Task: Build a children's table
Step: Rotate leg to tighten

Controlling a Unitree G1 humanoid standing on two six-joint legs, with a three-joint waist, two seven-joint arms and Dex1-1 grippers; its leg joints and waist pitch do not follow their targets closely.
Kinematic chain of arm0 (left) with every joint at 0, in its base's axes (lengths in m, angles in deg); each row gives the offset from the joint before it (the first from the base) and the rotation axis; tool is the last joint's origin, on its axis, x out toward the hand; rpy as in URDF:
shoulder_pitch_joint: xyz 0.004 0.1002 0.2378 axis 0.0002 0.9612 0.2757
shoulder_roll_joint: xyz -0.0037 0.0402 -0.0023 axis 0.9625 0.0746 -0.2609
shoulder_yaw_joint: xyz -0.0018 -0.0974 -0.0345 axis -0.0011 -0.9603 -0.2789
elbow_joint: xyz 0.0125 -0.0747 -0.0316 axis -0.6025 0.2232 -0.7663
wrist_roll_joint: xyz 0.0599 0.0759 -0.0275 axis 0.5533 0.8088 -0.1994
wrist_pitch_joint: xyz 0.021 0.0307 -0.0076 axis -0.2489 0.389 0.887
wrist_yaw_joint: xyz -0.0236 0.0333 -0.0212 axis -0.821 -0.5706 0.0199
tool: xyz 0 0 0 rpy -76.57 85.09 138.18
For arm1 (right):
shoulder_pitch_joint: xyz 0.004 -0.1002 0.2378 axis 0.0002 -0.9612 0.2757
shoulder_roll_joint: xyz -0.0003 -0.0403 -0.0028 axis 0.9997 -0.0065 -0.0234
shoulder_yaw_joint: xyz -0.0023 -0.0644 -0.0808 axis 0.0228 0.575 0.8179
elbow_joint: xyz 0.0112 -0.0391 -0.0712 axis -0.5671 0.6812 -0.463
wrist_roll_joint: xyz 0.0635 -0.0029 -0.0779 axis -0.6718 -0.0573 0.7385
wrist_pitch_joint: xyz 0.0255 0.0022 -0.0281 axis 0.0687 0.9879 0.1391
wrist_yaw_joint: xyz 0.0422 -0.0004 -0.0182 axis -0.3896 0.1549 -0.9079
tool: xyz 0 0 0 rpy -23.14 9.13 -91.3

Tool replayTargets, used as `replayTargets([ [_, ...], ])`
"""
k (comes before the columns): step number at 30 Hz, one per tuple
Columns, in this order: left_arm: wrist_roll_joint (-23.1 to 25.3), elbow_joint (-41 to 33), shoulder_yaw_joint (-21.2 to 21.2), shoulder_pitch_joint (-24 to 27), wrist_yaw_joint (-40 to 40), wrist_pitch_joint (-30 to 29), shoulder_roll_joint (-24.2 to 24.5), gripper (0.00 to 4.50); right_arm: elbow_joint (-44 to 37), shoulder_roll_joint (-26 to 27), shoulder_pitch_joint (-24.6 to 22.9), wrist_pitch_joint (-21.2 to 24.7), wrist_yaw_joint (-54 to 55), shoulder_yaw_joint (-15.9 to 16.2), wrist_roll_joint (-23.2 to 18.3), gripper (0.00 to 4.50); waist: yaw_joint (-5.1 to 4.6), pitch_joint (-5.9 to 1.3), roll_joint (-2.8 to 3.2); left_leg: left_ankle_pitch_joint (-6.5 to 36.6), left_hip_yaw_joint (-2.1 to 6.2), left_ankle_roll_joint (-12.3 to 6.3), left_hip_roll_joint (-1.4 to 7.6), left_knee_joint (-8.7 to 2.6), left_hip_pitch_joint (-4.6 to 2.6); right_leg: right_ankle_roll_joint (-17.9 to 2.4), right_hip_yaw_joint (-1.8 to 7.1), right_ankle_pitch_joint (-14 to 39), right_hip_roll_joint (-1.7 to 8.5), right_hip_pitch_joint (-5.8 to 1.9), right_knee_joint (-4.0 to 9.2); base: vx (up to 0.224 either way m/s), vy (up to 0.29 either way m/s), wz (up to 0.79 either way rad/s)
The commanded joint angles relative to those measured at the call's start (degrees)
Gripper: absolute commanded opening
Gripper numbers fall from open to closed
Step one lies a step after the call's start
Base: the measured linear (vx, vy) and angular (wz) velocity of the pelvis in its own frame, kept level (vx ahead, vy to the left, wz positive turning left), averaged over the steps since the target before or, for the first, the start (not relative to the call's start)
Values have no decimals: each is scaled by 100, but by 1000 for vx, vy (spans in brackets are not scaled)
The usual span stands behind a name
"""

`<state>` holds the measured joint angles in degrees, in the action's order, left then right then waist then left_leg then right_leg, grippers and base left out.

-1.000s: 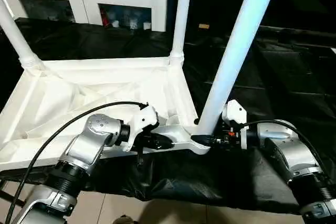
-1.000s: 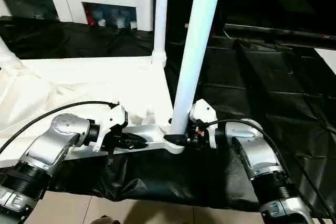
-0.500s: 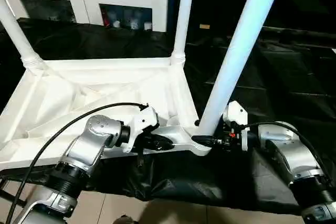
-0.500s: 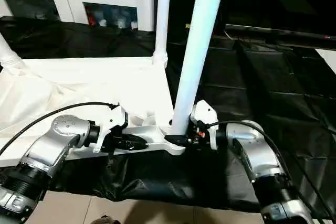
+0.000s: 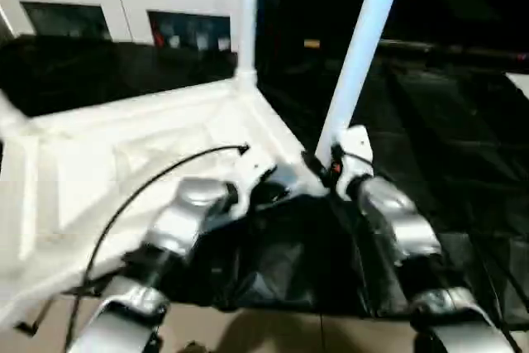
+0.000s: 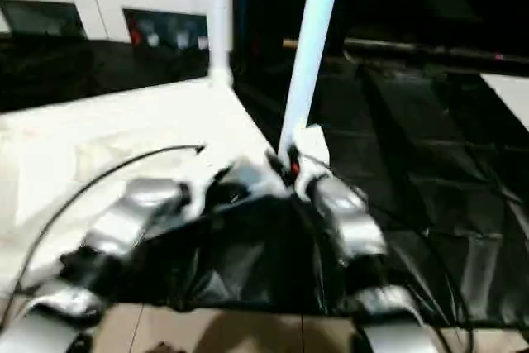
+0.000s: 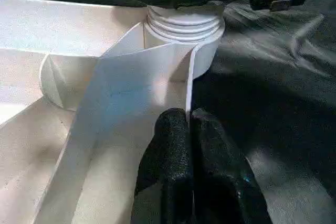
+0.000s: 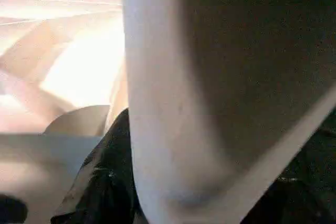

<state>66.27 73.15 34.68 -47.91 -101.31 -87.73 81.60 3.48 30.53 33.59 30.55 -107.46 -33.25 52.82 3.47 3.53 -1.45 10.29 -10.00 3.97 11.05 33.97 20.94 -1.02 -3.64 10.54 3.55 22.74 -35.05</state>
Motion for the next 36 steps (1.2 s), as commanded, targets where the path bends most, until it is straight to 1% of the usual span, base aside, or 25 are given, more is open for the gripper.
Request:
replayTargets([
  [1, -25, -54, 121, -421, 340, 214, -421, 0, 404, 564, -11, 60, -144, 628, 210, 195, 4, -390, -16, 1282, 70, -41, 193, -407, -58, -879, 270, 1872, 468, -234, 518, 0, 0, 0],
  [2, -10, -37, 147, -433, 320, 251, -427, 0, 464, 602, 45, -26, -114, 661, 257, 195, 4, -396, -10, 1237, 68, -50, 196, -402, -61, -907, 276, 1767, 468, -226, 501, 0, 0, 0],
  [3, 70, -36, 237, -428, 194, 363, -331, 0, 488, 650, 86, -94, -370, 630, 159, 230, -2, -398, -16, 1175, 63, -85, 193, -403, -42, -941, 277, 1613, 462, -244, 488, 0, 0, 0],
  [4, 78, -35, 243, -426, 181, 383, -321, 0, 493, 654, 90, -92, -386, 619, 143, 251, 11, -401, -9, 1083, 58, -123, 198, -398, -42, -975, 281, 1435, 461, -250, 470, 0, 0, 0],
  [6, 121, -25, 276, -417, 114, 495, -264, 0, 526, 675, 114, -82, -459, 558, 59, 251, 5, -408, -2, 1016, 56, -157, 205, -397, -41, -1036, 283, 1264, 462, -255, 444, 0, 0, 0],
  [7, 103, -79, 286, -363, 8, 531, -164, 0, 450, 627, 68, -72, -633, 593, 16, 251, 2, -411, -40, 986, 53, -169, 203, -397, -33, -1050, 279, 1220, 460, -265, 439, 0, 0, 0],
  [8, 81, -134, 283, -307, -87, 572, -63, 0, 305, 551, -11, -39, -832, 645, -22, 292, 12, -404, -25, 985, 57, -190, 203, -402, -33, -1072, 278, 1206, 461, -269, 431, 0, 0, 0],
  [11, 52, -247, 264, -190, -306, 667, 128, 0, -14, 324, -194, -39, -1218, 755, -40, 300, 2, -397, -27, 1032, 55, -207, 210, -403, -36, -1060, 285, 1274, 470, -272, 441, 0, 0, 0],
  [12, 46, -264, 261, -172, -349, 680, 157, 0, -69, 278, -226, -39, -1282, 776, -42, 312, 14, -394, -32, 1046, 52, -217, 216, -402, -40, -1050, 286, 1300, 470, -272, 446, 0, 0, 0],
  [13, 16, -333, 249, -104, -525, 765, 266, 0, -304, 75, -363, -61, -1483, 865, -15, 328, 15, -394, -20, 1033, 55, -220, 221, -407, -41, -1061, 286, 1286, 471, -272, 440, 0, 0, 0],
  [14, 16, -333, 249, -104, -525, 765, 266, 0, -304, 75, -363, -61, -1483, 865, -15, 344, 14, -394, -25, 1035, 51, -220, 220, -406, -44, -1057, 285, 1282, 464, -270, 444, 0, 0, 0],
  [15, -48, -420, 248, -35, -733, 838, 364, 0, -529, -120, -493, -42, -1700, 930, -29, 344, 10, -388, -21, 1066, 52, -213, 222, -411, -46, -1067, 288, 1309, 467, -259, 447, 0, 0, 0],
  [17, -185, -585, 272, 90, -1132, 984, 548, 0, -935, -499, -738, -75, -2137, 1034, -58, 344, 27, -384, -23, 1114, 57, -217, 231, -412, -44, -1029, 290, 1377, 472, -275, 452, 0, 0, 0],
  [18, -235, -649, 295, 132, -1283, 985, 619, 0, -1088, -641, -824, -72, -2333, 1054, -106, 344, 36, -379, -7, 1141, 60, -236, 235, -413, -44, -1015, 295, 1393, 470, -272, 453, 0, 0, 0],
  [21, -327, -783, 379, 220, -1659, 986, 814, 0, -1457, -958, -1000, -4, -2845, 1032, -197, 344, 23, -369, -18, 1235, 55, -249, 234, -421, -50, -1068, 293, 1465, 457, -255, 465, 0, 0, 0],
  [22, -327, -783, 379, 220, -1659, 986, 814, 0, -1457, -958, -1000, -4, -2845, 1032, -197, 344, 35, -364, -15, 1291, 49, -234, 239, -417, -64, -1062, 299, 1568, 464, -237, 478, 0, 0, 0],
  [23, -359, -842, 397, 254, -1789, 964, 892, 0, -1593, -1122, -1053, 0, -3060, 1042, -220, 344, 32, -360, -16, 1303, 53, -220, 236, -422, -63, -1062, 298, 1615, 465, -235, 483, 0, 0, 0],
  [24, -376, -878, 402, 275, -1885, 928, 958, 0, -1717, -1300, -1098, -12, -3241, 1065, -209, 344, 40, -368, -24, 1296, 60, -210, 240, -425, -61, -1054, 292, 1624, 467, -252, 479, 0, 0, 0],
  [25, -335, -860, 403, 268, -1903, 898, 1022, 0, -1833, -1483, -1126, 30, -3442, 1070, -248, 344, 49, -362, -20, 1302, 53, -217, 242, -418, -65, -1040, 296, 1640, 460, -243, 484, 0, 0, 0],
  [28, -238, -737, 378, 224, -1815, 986, 1094, 0, -2027, -1695, -1159, 134, -3604, 1060, -335, 344, 78, -364, -31, 1257, 48, -254, 237, -409, -64, -1030, 298, 1623, 460, -244, 485, 0, 0, 0],
  [29, -201, -660, 369, 196, -1766, 1015, 1107, 44, -2027, -1716, -1147, 93, -3595, 1046, -315, 344, 93, -367, -38, 1221, 50, -248, 233, -407, -59, -1019, 297, 1642, 463, -246, 484, 0, 0, 0],
  [30, -195, -614, 370, 175, -1778, 976, 1121, 55, -2005, -1722, -1131, 75, -3598, 1039, -306, 344, 100, -367, -51, 1193, 48, -239, 232, -406, -57, -1011, 294, 1651, 462, -242, 482, 0, 0, 0],
  [32, -166, -553, 363, 145, -1756, 1018, 1135, 55, -1971, -1730, -1110, 40, -3610, 1040, -269, 344, 110, -368, -43, 1190, 50, -227, 235, -405, -62, -1007, 292, 1674, 463, -240, 481, 0, 0, 0],
  [34, -112, -481, 373, 106, -1719, 1078, 1162, 85, -1968, -1739, -1102, 20, -3635, 1044, -243, 344, 120, -372, -48, 1152, 53, -223, 231, -405, -57, -986, 290, 1648, 459, -242, 480, 0, 0, 0],
  [36, 6, -375, 443, 51, -1680, 1185, 1244, 96, -2014, -1771, -1106, 53, -3666, 1074, -264, 344, 124, -384, -49, 1104, 56, -231, 233, -402, -54, -995, 289, 1513, 458, -254, 459, 0, 0, 0],
])
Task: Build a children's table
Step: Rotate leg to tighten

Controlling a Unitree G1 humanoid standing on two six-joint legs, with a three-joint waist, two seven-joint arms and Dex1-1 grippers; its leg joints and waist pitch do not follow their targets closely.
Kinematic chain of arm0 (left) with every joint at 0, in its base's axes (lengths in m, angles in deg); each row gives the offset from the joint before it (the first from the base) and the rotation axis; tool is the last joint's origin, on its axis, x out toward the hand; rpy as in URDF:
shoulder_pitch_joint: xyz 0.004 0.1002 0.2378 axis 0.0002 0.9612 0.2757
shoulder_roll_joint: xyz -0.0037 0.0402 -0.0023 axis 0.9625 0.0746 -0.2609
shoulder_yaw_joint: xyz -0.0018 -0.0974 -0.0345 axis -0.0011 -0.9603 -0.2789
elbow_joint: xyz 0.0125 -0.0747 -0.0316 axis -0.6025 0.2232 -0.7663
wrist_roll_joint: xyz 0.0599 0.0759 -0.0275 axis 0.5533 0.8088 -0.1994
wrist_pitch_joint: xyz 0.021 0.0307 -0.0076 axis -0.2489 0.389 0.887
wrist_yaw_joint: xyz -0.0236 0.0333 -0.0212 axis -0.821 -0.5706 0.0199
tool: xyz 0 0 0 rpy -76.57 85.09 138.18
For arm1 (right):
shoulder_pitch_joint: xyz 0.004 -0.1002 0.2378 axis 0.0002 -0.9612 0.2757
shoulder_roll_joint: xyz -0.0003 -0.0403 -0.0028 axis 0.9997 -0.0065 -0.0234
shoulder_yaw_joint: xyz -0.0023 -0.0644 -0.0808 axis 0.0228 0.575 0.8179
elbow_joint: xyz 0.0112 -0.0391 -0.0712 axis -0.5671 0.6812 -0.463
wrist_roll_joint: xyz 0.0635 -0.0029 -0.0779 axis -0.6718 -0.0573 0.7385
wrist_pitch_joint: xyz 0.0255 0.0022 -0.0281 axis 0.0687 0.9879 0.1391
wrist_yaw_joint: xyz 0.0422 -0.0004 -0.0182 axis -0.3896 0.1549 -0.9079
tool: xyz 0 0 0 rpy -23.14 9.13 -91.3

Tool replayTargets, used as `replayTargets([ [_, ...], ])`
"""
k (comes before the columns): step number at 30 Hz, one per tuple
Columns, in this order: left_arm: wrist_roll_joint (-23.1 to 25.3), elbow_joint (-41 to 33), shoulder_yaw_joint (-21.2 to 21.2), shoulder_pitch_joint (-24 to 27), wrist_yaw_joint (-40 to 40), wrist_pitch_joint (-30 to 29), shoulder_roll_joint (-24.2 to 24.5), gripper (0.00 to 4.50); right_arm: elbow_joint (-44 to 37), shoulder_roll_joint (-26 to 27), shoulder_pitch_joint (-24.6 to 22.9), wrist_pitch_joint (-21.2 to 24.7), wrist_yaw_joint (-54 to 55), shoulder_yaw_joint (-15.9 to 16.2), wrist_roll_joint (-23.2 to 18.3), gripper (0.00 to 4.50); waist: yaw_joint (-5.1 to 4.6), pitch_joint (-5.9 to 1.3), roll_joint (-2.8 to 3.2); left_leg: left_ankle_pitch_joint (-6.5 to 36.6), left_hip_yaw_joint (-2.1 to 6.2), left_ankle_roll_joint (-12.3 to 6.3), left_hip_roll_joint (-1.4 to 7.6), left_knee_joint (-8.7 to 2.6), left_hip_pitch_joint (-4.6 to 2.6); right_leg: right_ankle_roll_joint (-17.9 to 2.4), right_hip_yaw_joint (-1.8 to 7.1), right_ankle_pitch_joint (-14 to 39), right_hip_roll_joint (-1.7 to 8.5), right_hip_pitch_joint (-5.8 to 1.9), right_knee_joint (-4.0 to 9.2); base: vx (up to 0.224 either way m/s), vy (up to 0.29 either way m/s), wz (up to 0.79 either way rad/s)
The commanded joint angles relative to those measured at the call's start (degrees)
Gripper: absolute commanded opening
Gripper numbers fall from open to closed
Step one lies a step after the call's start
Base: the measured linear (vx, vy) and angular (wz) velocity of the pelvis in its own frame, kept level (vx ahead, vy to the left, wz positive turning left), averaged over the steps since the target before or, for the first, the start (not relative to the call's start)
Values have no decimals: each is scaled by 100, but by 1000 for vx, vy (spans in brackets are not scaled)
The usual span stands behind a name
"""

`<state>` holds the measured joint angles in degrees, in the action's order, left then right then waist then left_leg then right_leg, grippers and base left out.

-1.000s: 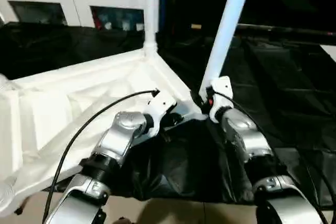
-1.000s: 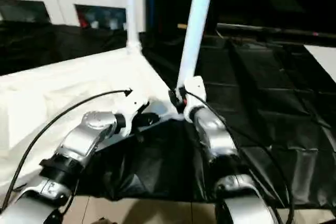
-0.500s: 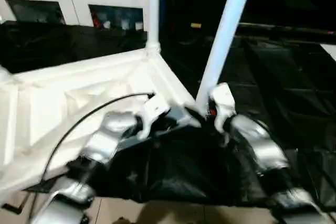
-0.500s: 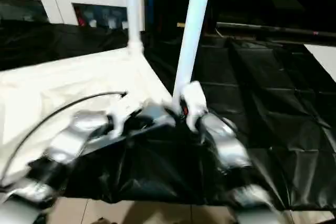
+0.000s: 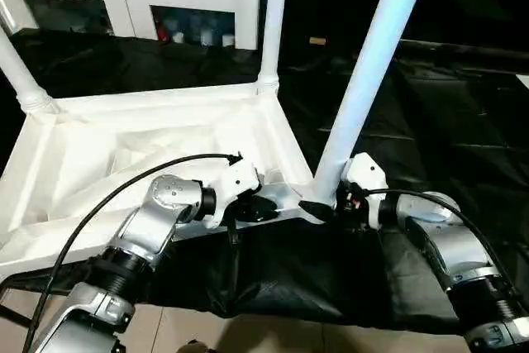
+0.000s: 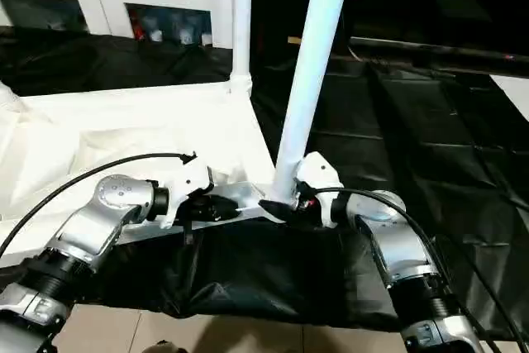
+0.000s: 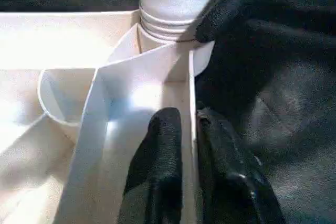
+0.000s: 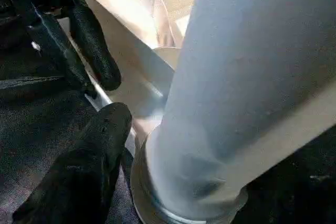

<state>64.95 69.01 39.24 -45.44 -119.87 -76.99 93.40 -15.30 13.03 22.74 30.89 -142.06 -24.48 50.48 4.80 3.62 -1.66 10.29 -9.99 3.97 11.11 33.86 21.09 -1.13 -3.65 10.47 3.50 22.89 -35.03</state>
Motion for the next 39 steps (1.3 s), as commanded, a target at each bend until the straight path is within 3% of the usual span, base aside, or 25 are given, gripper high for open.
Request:
replayTargets([
  [1, 154, 71, -5, -211, 182, 104, 81, 96, -144, -24, -22, 24, -212, 203, -34, 344, -10, -391, -27, 1088, 59, -238, 227, -395, -64, -987, 288, 1486, 460, -270, 455, 0, 0, 0],
  [12, -36, 91, 21, -214, -127, -224, 148, 96, -157, -107, -90, -53, -295, 236, 1, 344, -9, -382, -11, 1217, 56, -184, 225, -394, -80, -1010, 288, 1644, 462, -263, 472, 0, 0, 0],
  [19, -100, 70, 97, -232, -286, -340, 153, 26, -166, -257, -80, -84, -419, 282, 39, 344, 1, -402, -6, 1015, 51, -248, 224, -378, -69, -1138, 289, 1209, 457, -287, 424, 0, 0, 0],
  [24, -113, 9, 132, -228, -339, -435, 185, 6, -61, -241, -4, -29, -441, 287, 28, 344, 4, -396, -14, 1033, 45, -263, 223, -373, -76, -1146, 289, 1296, 462, -285, 434, 0, 0, 0],
  [26, -126, -6, 144, -222, -375, -481, 197, 0, -42, -237, 19, 1, -455, 293, 11, 316, 2, -395, -13, 1053, 46, -257, 224, -375, -79, -1144, 288, 1324, 460, -284, 437, 0, 0, 0],
  [30, -131, -37, 157, -206, -390, -500, 207, 0, -8, -254, 58, 89, -533, 339, 4, 304, 0, -388, -21, 1092, 48, -240, 224, -380, -80, -1103, 285, 1460, 459, -279, 451, 0, 0, 0],
  [33, -137, -64, 155, -196, -398, -532, 207, 0, 41, -246, 88, 120, -551, 340, -6, 264, 1, -389, -17, 1121, 50, -228, 222, -378, -80, -1072, 285, 1558, 466, -278, 459, 0, 0, 0],
  [39, -141, -76, 147, -188, -368, -550, 207, 0, 94, -262, 115, 84, -551, 364, 50, 237, 1, -400, -20, 1001, 49, -248, 221, -371, -69, -1108, 284, 1338, 459, -288, 431, 0, 0, 0],
])
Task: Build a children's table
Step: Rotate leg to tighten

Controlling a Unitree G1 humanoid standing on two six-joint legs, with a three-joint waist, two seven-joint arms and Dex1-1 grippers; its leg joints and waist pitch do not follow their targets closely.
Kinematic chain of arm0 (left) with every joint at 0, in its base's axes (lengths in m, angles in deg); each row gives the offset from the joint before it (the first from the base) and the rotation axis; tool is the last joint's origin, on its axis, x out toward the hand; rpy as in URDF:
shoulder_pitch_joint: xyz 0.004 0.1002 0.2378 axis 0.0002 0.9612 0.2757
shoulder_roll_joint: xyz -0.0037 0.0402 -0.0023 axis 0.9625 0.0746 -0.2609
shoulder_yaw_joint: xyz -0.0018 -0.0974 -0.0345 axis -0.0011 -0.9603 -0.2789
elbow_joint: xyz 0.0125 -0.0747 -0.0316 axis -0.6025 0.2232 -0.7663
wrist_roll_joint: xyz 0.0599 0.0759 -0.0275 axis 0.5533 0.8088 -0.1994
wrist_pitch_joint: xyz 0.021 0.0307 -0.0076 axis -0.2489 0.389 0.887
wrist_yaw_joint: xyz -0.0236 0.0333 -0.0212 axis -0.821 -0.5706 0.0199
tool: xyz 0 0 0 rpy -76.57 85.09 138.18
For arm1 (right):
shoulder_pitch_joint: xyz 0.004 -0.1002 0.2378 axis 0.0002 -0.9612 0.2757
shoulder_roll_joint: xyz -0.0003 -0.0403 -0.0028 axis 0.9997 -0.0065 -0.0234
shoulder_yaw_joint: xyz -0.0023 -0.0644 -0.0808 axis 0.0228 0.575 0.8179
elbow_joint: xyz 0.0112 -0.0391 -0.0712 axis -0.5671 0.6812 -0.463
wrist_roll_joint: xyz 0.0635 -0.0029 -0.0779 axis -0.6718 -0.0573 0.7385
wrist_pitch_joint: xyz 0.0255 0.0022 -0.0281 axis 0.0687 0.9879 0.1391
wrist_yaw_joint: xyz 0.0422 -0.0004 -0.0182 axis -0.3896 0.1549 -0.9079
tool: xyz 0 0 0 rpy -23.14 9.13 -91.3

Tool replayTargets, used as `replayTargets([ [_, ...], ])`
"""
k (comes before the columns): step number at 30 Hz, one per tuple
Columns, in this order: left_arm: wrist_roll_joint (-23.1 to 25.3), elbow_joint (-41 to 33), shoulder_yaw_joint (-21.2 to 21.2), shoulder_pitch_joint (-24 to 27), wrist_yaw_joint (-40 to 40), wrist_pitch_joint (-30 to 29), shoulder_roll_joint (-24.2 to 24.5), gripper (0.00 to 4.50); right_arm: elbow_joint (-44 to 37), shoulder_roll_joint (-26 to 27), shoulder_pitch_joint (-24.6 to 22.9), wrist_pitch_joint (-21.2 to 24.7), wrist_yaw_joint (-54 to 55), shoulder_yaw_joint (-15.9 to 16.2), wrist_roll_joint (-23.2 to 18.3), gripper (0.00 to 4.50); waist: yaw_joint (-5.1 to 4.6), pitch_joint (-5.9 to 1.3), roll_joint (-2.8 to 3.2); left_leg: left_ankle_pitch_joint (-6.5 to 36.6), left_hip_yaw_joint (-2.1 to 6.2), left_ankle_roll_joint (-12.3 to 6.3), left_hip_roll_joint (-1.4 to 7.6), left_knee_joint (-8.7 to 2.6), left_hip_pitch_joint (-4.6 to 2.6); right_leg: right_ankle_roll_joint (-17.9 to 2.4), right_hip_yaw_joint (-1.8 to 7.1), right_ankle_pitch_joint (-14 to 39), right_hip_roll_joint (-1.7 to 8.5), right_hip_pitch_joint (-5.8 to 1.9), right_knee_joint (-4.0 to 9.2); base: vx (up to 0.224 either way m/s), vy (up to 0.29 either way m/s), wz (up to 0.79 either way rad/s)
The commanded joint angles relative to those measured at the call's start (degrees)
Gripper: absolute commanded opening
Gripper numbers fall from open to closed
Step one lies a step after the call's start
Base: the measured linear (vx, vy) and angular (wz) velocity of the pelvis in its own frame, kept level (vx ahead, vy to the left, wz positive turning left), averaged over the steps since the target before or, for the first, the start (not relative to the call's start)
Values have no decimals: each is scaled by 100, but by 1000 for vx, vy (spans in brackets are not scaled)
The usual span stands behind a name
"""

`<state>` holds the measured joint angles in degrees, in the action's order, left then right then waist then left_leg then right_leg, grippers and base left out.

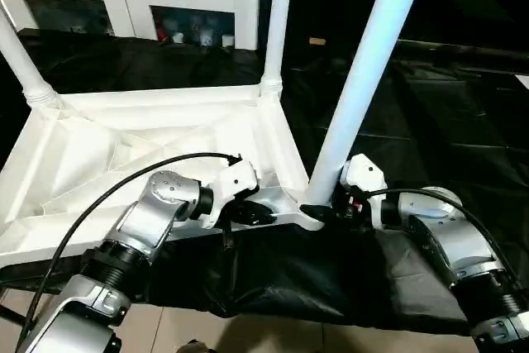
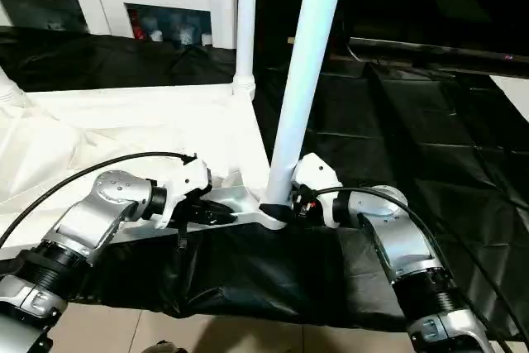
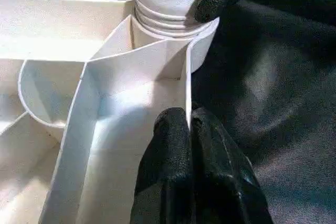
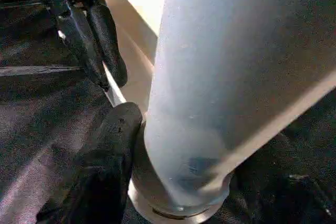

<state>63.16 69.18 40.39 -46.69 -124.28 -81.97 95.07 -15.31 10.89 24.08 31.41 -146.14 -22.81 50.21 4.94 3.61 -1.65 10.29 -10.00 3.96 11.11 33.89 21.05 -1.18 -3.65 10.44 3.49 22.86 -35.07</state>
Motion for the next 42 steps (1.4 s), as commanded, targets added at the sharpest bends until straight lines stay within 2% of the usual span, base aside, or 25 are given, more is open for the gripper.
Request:
replayTargets([
  [1, 44, -86, 35, -66, 81, -53, 35, 0, 101, -50, -19, 29, -142, 197, 80, 236, -11, -397, -19, 1015, 49, -247, 221, -374, -68, -1105, 284, 1358, 461, -283, 441, 0, 0, 0],
  [7, 26, -117, 28, -39, 106, -91, 15, 0, 91, -55, -59, 35, -167, 219, 80, 235, -12, -401, -23, 993, 48, -247, 219, -370, -66, -1098, 283, 1364, 458, -286, 436, 0, 0, 0],
  [11, 25, -133, -119, -43, 538, -331, -172, 0, 137, 179, -184, 197, 171, 163, 57, 235, -15, -395, -34, 1026, 42, -249, 217, -368, -71, -1111, 282, 1410, 456, -283, 441, 0, 0, 0],
  [15, 137, -153, -164, -91, 1122, -623, -507, 0, 652, 771, -82, 239, 1435, -44, 300, 228, -60, -361, -36, 1355, 65, -46, 212, -405, -96, -947, 261, 2114, 466, -239, 523, 0, 0, 0],
  [16, 196, -101, -202, -164, 1508, -779, -766, 0, 923, 1117, 27, 303, 2041, -117, 385, 228, -71, -360, -36, 1421, 73, -19, 206, -410, -98, -900, 254, 2246, 464, -236, 537, 0, 0, 0],
  [17, 223, -59, -223, -208, 1698, -844, -898, 0, 1040, 1282, 84, 325, 2298, -141, 412, 221, -102, -351, -17, 1572, 77, 48, 215, -419, -127, -855, 256, 2434, 466, -201, 561, 0, 0, 0],
  [18, 258, 2, -252, -270, 1959, -929, -1082, 0, 1196, 1507, 163, 354, 2640, -172, 445, 219, -150, -341, -28, 1776, 100, 111, 203, -423, -140, -791, 236, 2696, 468, -191, 593, 0, 0, 0],
  [19, 297, 91, -269, -341, 2202, -994, -1241, 0, 1312, 1714, 267, 382, 2917, -197, 461, 218, -163, -353, -27, 1853, 114, 119, 189, -419, -143, -694, 225, 2852, 477, -201, 620, 0, 0, 0],
  [22, 506, 411, -132, -553, 2672, -932, -1572, 0, 1736, 2305, 707, 505, 3870, -274, 587, 218, -202, -354, -29, 1883, 115, 117, 170, -413, -140, -609, 229, 2967, 477, -167, 649, 0, 0, 0],
  [23, 521, 429, -120, -564, 2696, -920, -1585, 0, 1764, 2337, 738, 518, 3916, -280, 592, 218, -220, -370, -38, 1879, 124, 117, 156, -412, -135, -560, 217, 2968, 465, -182, 643, 0, 0, 0],
  [24, 591, 530, -31, -644, 2736, -789, -1646, 0, 2013, 2547, 982, 451, 4096, -308, 604, 218, -219, -366, -33, 1833, 118, 81, 162, -415, -113, -534, 231, 2884, 471, -178, 646, 0, 0, 0],
  [26, 594, 542, -21, -660, 2717, -743, -1646, 0, 2069, 2565, 1034, 374, 4095, -284, 633, 218, -223, -370, -25, 1860, 117, 54, 164, -412, -119, -538, 229, 2828, 475, -169, 646, 0, 0, 0],
  [27, 617, 543, -26, -672, 2695, -693, -1641, 0, 2119, 2561, 1076, 205, 4096, -235, 697, 262, -213, -379, -31, 1779, 110, 33, 166, -414, -98, -548, 241, 2688, 479, -185, 632, 0, 0, 0],
  [29, 635, 537, -34, -675, 2649, -636, -1607, 0, 2127, 2565, 1092, 131, 3880, -293, 555, 279, -204, -387, -30, 1662, 101, 3, 179, -415, -88, -633, 254, 2427, 475, -187, 600, 0, 0, 0],
  [30, 645, 484, -52, -620, 2478, -454, -1440, 0, 2108, 2483, 1114, 69, 3615, -481, 339, 279, -199, -396, -20, 1586, 100, -14, 185, -419, -77, -700, 259, 2218, 472, -205, 575, 0, 0, 0],
  [32, 632, 448, -61, -577, 2375, -372, -1346, 0, 2081, 2414, 1112, 82, 3494, -558, 269, 304, -196, -406, -32, 1458, 99, -61, 190, -428, -45, -781, 264, 1900, 468, -239, 530, 0, 0, 0],
  [35, 581, 355, -72, -446, 2112, -210, -1121, 0, 1925, 2126, 1030, 47, 3054, -527, 202, 334, -205, -419, -20, 1335, 85, -104, 200, -416, -41, -939, 271, 1546, 469, -262, 488, 0, 0, 0],
  [40, 301, 42, -163, -197, 1426, -38, -748, 0, 1381, 1333, 665, 28, 1740, -236, 147, 371, -165, -432, -27, 1046, 70, -218, 214, -389, -30, -1083, 273, 1084, 460, -312, 436, 0, 0, 0],
  [42, 235, -27, -176, -151, 1249, 18, -667, 0, 1261, 1160, 581, 25, 1439, -208, 119, 379, -149, -424, -20, 1006, 55, -285, 222, -383, -39, -1177, 280, 942, 456, -291, 423, 0, 0, 0],
])
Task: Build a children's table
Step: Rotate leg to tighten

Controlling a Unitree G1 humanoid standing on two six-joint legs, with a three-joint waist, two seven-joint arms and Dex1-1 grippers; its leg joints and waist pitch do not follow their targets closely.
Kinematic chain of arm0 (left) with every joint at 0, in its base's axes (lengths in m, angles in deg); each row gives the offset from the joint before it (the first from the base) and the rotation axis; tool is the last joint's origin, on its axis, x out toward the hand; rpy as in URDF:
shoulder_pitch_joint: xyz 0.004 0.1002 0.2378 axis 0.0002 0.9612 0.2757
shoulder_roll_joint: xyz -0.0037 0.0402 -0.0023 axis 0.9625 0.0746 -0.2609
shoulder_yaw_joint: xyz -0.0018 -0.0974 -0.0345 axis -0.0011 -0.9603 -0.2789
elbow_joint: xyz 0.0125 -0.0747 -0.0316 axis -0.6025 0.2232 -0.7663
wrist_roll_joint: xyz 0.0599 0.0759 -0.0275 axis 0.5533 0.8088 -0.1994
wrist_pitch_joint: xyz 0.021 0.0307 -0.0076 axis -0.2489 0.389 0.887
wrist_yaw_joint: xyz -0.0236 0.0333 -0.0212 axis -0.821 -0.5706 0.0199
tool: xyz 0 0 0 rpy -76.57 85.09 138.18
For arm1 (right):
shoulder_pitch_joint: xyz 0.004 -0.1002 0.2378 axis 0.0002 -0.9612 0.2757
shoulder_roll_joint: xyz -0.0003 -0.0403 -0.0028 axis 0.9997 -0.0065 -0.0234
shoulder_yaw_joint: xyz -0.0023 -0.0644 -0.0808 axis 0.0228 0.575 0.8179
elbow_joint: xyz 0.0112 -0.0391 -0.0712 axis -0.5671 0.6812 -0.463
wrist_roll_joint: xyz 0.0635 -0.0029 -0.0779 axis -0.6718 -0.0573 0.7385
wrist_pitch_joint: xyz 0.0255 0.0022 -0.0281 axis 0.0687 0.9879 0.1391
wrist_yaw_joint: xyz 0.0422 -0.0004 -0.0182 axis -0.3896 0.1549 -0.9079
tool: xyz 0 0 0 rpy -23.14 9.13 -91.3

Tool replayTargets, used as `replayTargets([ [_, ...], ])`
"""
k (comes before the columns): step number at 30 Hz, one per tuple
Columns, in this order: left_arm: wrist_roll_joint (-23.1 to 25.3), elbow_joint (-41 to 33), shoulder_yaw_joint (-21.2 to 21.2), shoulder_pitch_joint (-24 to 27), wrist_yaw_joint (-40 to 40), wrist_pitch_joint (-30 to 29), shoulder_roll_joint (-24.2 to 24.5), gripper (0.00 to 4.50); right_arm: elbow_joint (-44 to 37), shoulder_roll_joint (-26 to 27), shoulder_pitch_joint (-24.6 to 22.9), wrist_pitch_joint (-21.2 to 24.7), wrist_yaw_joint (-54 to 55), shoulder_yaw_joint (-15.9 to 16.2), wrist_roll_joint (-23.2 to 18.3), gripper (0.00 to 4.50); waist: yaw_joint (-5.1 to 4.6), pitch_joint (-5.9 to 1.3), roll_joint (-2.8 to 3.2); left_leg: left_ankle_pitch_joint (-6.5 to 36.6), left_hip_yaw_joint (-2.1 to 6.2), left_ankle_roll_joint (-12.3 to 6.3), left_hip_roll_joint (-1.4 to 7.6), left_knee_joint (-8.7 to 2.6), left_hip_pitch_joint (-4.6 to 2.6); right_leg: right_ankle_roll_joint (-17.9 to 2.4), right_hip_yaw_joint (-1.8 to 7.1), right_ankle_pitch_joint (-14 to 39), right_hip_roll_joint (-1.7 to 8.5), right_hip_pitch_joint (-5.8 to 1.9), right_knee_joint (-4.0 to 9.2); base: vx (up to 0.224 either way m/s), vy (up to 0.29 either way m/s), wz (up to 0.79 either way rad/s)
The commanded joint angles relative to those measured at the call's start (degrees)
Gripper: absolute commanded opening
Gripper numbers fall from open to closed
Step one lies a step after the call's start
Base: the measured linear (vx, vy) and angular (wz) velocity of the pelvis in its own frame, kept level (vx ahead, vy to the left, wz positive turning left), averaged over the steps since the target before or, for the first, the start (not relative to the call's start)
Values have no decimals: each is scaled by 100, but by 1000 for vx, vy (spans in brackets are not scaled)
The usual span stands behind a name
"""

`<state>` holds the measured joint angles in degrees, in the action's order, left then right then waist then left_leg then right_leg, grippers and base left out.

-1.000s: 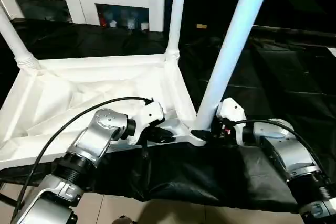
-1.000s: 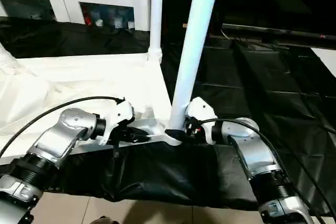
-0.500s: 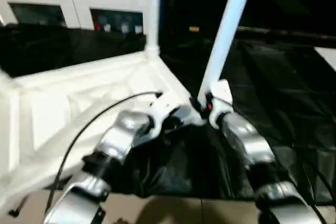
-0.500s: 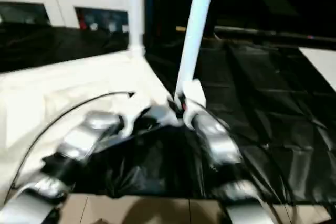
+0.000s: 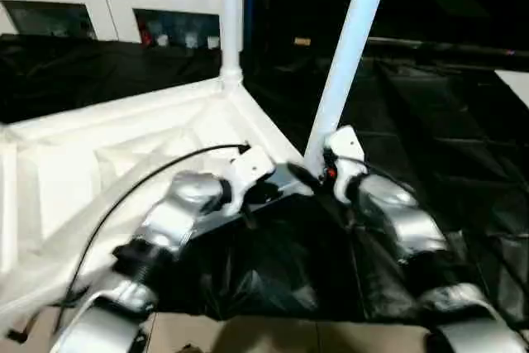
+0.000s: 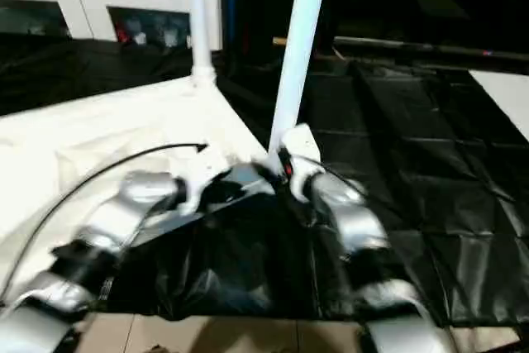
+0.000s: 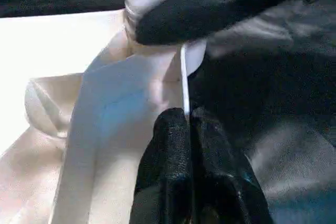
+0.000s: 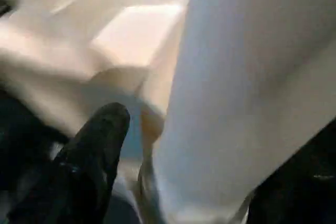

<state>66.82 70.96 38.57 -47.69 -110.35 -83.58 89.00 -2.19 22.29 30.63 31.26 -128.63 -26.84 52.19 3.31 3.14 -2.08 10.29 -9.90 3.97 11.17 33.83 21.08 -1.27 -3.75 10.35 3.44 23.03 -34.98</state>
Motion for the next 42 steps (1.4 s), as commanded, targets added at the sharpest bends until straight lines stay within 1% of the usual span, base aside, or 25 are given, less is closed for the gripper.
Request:
replayTargets([
  [1, -168, -233, 5, -33, -222, 203, -28, 0, -98, -43, -102, 57, -416, 204, -97, 387, 9, -379, 26, 1011, 43, -286, 215, -378, -43, -1186, 290, 955, 459, -302, 408, 0, 0, 0],
  [2, -291, -332, 4, 27, -491, 283, 84, 0, -262, -264, -197, 102, -785, 238, -153, 398, 20, -375, 10, 1035, 46, -273, 220, -383, -57, -1204, 286, 1003, 459, -308, 414, 0, 0, 0],
  [3, -381, -415, 13, 80, -740, 384, 205, 0, -411, -480, -280, 106, -1112, 283, -187, 409, 43, -372, 8, 1052, 49, -291, 226, -384, -54, -1183, 287, 1020, 461, -327, 416, 0, 0, 0],
  [4, -435, -452, 13, 107, -883, 432, 276, 0, -480, -599, -314, 110, -1256, 309, -190, 416, 36, -368, 5, 1052, 44, -298, 235, -383, -54, -1197, 295, 996, 460, -319, 411, 0, 0, 0],
  [5, -457, -470, 14, 120, -969, 444, 334, 0, -521, -687, -336, 39, -1323, 337, -158, 421, 38, -371, 14, 1075, 38, -305, 234, -380, -63, -1232, 295, 995, 465, -303, 411, 0, 0, 0],
  [7, -547, -505, 29, 155, -1208, 539, 467, 0, -608, -836, -368, -94, -1380, 366, -89, 441, 45, -354, 12, 1202, 36, -253, 221, -385, -74, -1191, 292, 1285, 463, -283, 443, 0, 0, 0],
  [8, -584, -540, 34, 173, -1308, 532, 519, 0, -669, -893, -386, -61, -1478, 368, -126, 441, 37, -348, 11, 1235, 36, -236, 223, -392, -75, -1177, 293, 1359, 461, -276, 449, 0, 0, 0],
  [9, -606, -568, 34, 189, -1386, 512, 560, 0, -735, -939, -409, -23, -1603, 371, -169, 441, 46, -344, 24, 1311, 37, -208, 225, -390, -90, -1151, 295, 1492, 462, -269, 462, 0, 0, 0],
  [11, -634, -604, 34, 212, -1543, 512, 652, 0, -917, -1106, -491, -11, -1947, 438, -234, 441, 54, -336, 14, 1367, 39, -206, 232, -399, -95, -1094, 300, 1602, 460, -269, 475, 0, 0, 0],
  [13, -640, -613, 34, 219, -1606, 515, 699, 0, -997, -1172, -523, -11, -2065, 458, -269, 441, 64, -338, 14, 1338, 44, -209, 238, -401, -88, -1078, 299, 1584, 462, -272, 467, 0, 0, 0],
  [14, -654, -628, 41, 230, -1690, 507, 760, 0, -1088, -1193, -542, 17, -2162, 435, -369, 441, 61, -340, 15, 1304, 46, -212, 230, -402, -77, -1079, 295, 1566, 459, -276, 465, 0, 0, 0],
  [23, -680, -667, 69, 300, -1754, 508, 776, 0, -1306, -1145, -626, 49, -2352, 463, -524, 441, 101, -358, 10, 1136, 40, -225, 231, -387, -74, -1156, 295, 1294, 457, -283, 428, 0, 0, 0],
  [24, -678, -667, 70, 302, -1756, 510, 775, 0, -1312, -1141, -628, 65, -2349, 459, -531, 426, 113, -358, 10, 1116, 41, -231, 229, -387, -75, -1150, 297, 1288, 457, -285, 428, 0, 0, 0],
  [25, -679, -672, 73, 304, -1757, 504, 774, 0, -1304, -1138, -623, 63, -2343, 463, -521, 426, 124, -357, -21, 1106, 38, -232, 230, -389, -71, -1128, 294, 1319, 459, -287, 434, 0, 0, 0],
  [26, -682, -687, 79, 309, -1759, 485, 770, 0, -1249, -1115, -599, 80, -2305, 462, -497, 405, 135, -359, -9, 1102, 40, -227, 232, -389, -78, -1127, 294, 1330, 463, -285, 427, 0, 0, 0],
  [27, -685, -690, 88, 307, -1754, 474, 763, 0, -1156, -1091, -567, 88, -2266, 474, -469, 396, 141, -352, 0, 1131, 39, -211, 234, -393, -82, -1122, 293, 1376, 459, -273, 435, 0, 0, 0],
  [28, -687, -687, 92, 303, -1751, 473, 762, 0, -1126, -1082, -557, 79, -2248, 475, -463, 396, 143, -353, -2, 1146, 37, -203, 232, -391, -86, -1116, 294, 1401, 461, -272, 437, 0, 0, 0],
  [30, -692, -692, 97, 302, -1747, 468, 765, 0, -1097, -1059, -551, 87, -2230, 466, -478, 376, 148, -353, 3, 1165, 41, -183, 233, -394, -88, -1098, 293, 1461, 467, -272, 441, 0, 0, 0],
  [35, -693, -699, 104, 297, -1746, 451, 764, 0, -1085, -999, -537, 141, -2222, 438, -537, 332, 155, -364, 1, 1081, 38, -187, 227, -387, -78, -1100, 297, 1294, 460, -285, 421, 0, 0, 0],
  [37, -684, -694, 107, 294, -1754, 442, 763, 0, -1062, -976, -532, 154, -2221, 452, -537, 325, 156, -364, 1, 1055, 37, -195, 226, -385, -80, -1115, 294, 1256, 460, -284, 419, 0, 0, 0],
  [40, -682, -690, 110, 291, -1750, 438, 765, 0, -1045, -968, -530, 154, -2227, 458, -540, 293, 154, -361, 2, 1089, 39, -189, 228, -388, -80, -1113, 292, 1298, 458, -282, 421, 0, 0, 0],
  [41, -682, -690, 114, 292, -1751, 437, 771, 0, -1040, -964, -532, 156, -2228, 461, -543, 293, 157, -357, 7, 1128, 37, -181, 229, -389, -88, -1107, 292, 1357, 462, -277, 432, 0, 0, 0],
  [42, -687, -692, 113, 295, -1746, 428, 779, 0, -1041, -960, -539, 161, -2228, 468, -546, 277, 158, -358, 1, 1132, 37, -175, 226, -389, -82, -1095, 294, 1376, 463, -284, 431, 0, 0, 0],
])
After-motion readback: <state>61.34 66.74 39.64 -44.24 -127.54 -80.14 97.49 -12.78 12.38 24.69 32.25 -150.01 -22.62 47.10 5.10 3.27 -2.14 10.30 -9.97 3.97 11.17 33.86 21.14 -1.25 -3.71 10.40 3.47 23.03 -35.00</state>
